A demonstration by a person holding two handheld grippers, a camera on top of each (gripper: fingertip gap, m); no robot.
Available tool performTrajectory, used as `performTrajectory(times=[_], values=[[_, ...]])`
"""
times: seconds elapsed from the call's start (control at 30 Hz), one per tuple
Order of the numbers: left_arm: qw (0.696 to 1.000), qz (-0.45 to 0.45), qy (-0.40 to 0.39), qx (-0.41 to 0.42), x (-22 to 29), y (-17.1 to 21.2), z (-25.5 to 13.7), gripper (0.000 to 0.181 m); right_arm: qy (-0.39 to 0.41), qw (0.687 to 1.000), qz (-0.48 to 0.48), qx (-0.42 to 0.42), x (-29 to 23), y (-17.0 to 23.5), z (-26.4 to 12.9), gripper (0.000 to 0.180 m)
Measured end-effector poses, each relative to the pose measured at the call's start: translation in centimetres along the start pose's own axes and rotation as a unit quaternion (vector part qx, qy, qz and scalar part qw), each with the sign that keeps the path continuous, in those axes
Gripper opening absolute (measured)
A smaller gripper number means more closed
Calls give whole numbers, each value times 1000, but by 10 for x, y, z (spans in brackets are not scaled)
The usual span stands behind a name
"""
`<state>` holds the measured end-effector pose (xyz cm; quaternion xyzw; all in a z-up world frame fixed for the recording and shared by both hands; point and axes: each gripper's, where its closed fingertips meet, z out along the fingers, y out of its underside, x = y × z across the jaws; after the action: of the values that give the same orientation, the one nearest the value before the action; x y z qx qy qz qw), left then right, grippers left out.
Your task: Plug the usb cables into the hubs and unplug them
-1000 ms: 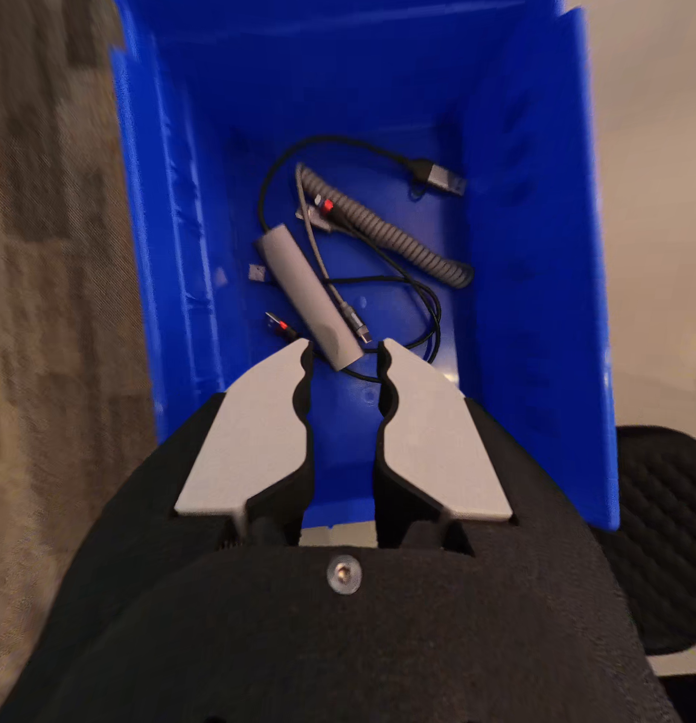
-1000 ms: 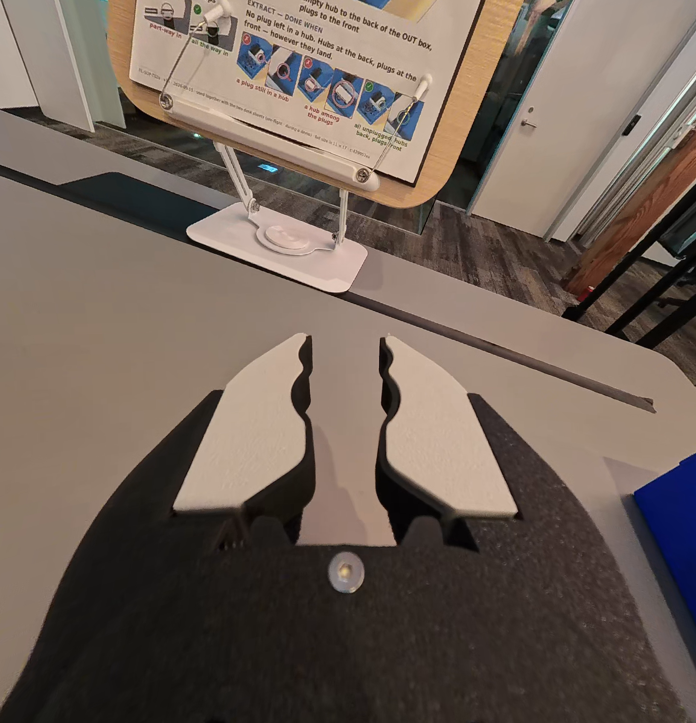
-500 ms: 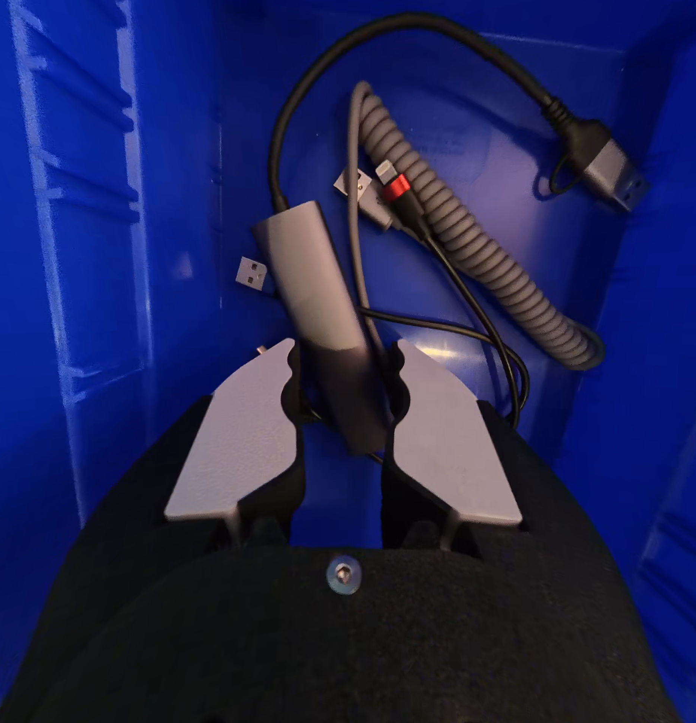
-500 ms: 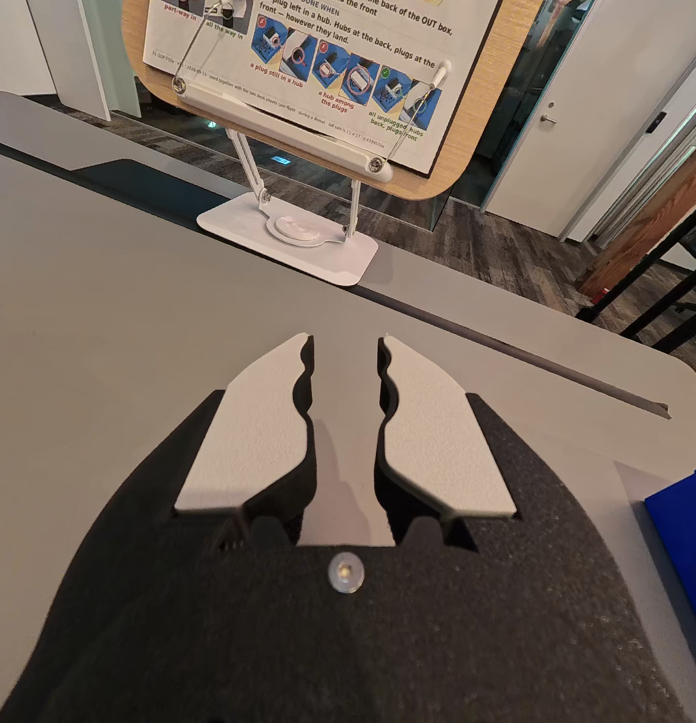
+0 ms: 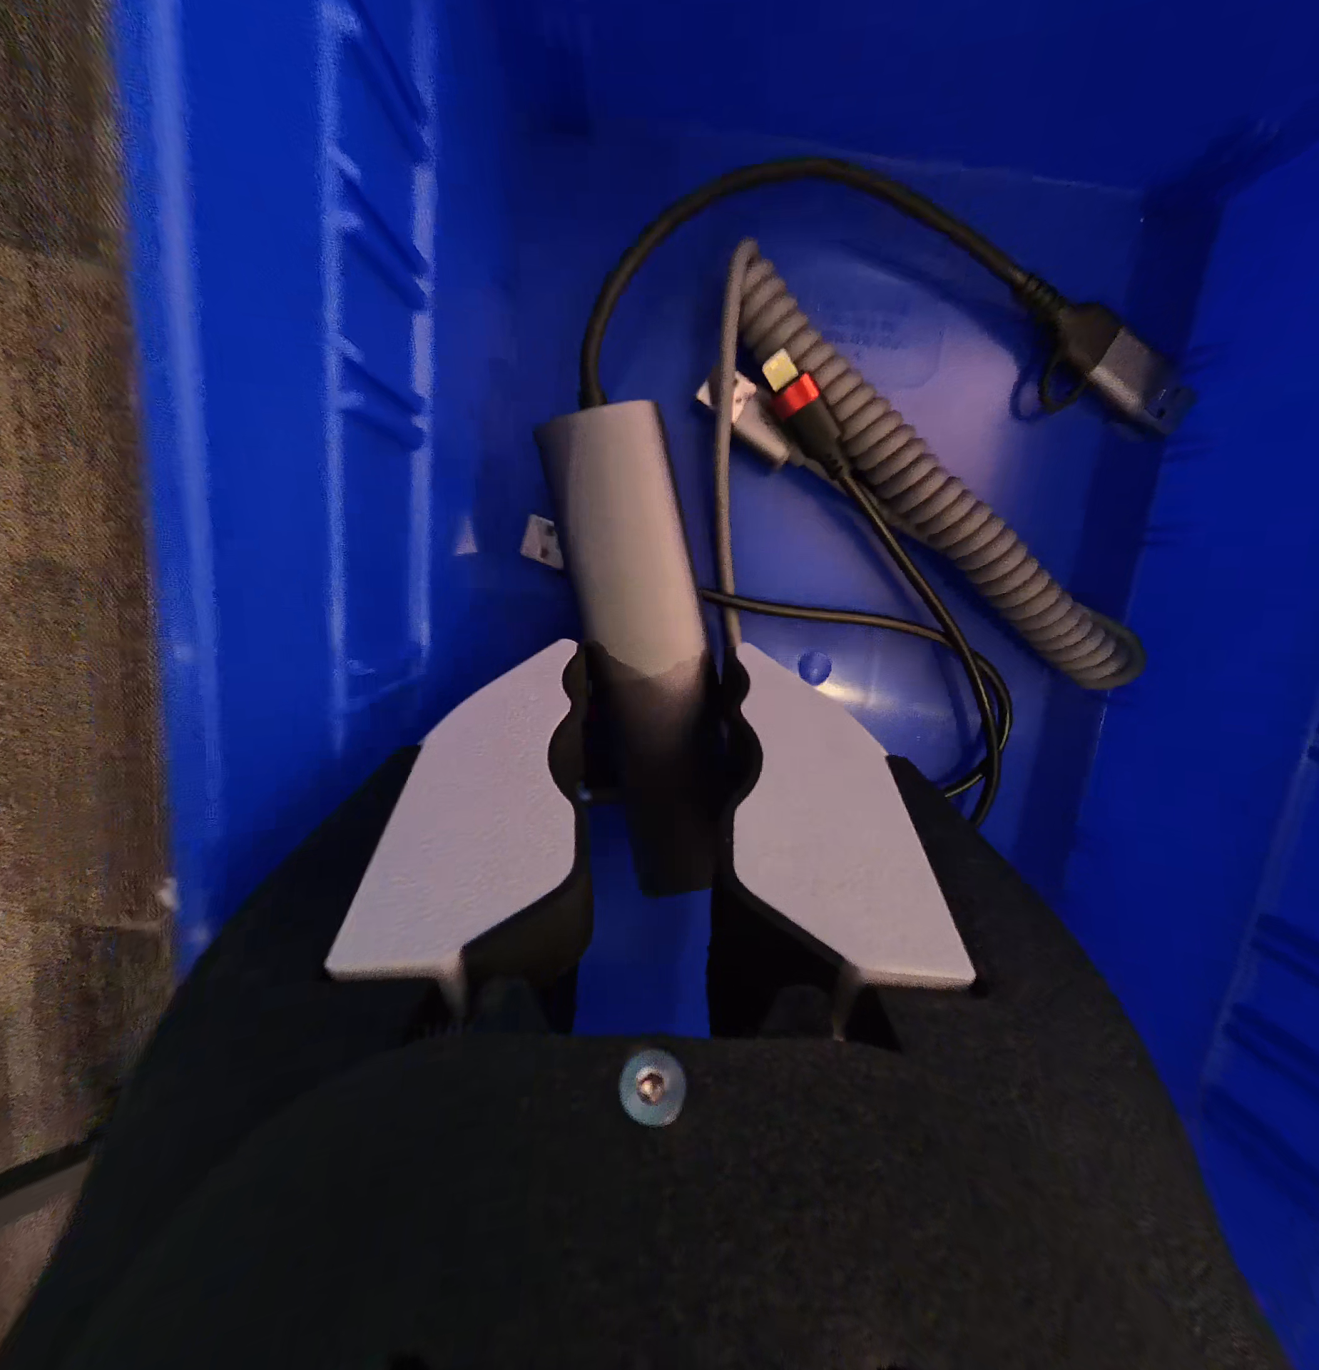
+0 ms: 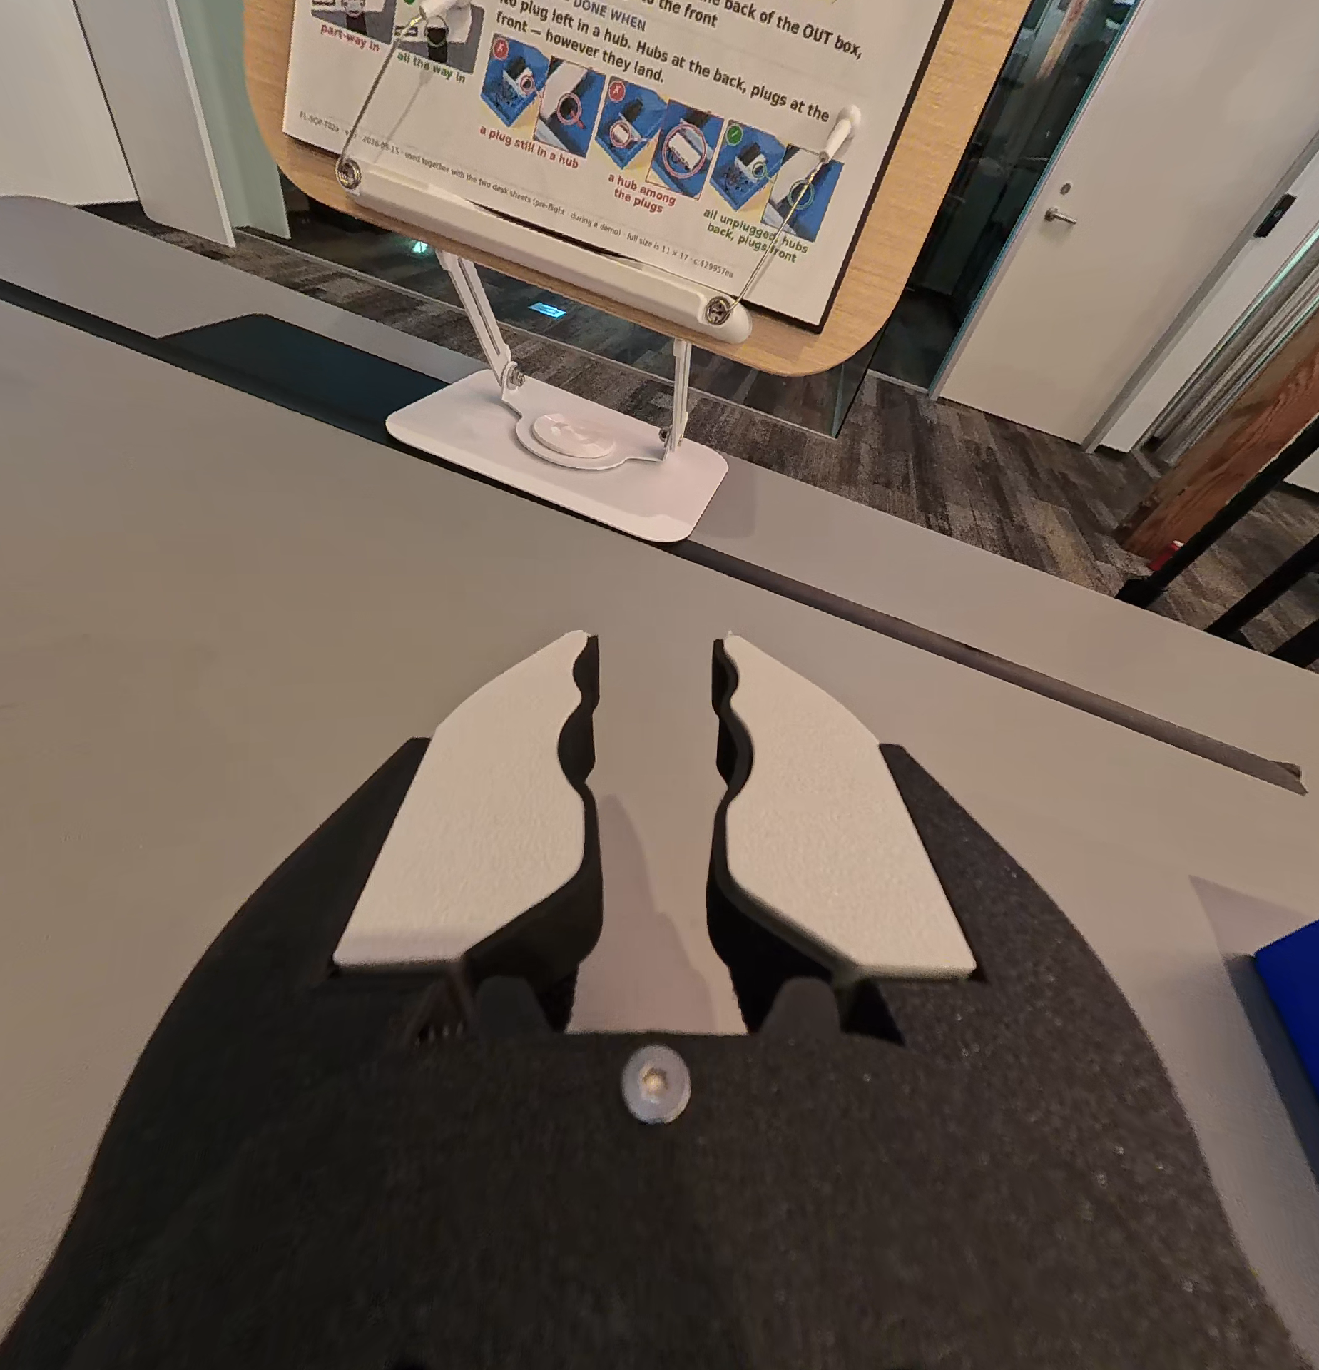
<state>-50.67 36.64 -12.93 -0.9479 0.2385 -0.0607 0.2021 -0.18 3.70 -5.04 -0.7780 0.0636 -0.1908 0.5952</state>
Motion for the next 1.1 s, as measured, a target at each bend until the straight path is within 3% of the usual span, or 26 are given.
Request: performTrajectory(times=[0.03,0.27,0.47,0.77,0.93,1.1], values=[[1000,2,1,11,0,-5,-6,35,-1,1000,-1,0,-1,0,0,28],[989,103,-67,88,-2,-43,-67,33,-4,1000,-2,1,-3,0,1,28],[947,234,-184,122,12,-72,-126,32,-6,1000,2,0,-2,2,1,28],[912,299,-216,179,64,-112,-203,32,-18,1000,21,4,-4,1,1,28],[900,331,-168,227,129,-125,-245,32,-20,999,26,2,-2,2,0,28],[892,367,-51,259,223,-106,-243,31,-20,999,29,6,0,-1,-2,28]])
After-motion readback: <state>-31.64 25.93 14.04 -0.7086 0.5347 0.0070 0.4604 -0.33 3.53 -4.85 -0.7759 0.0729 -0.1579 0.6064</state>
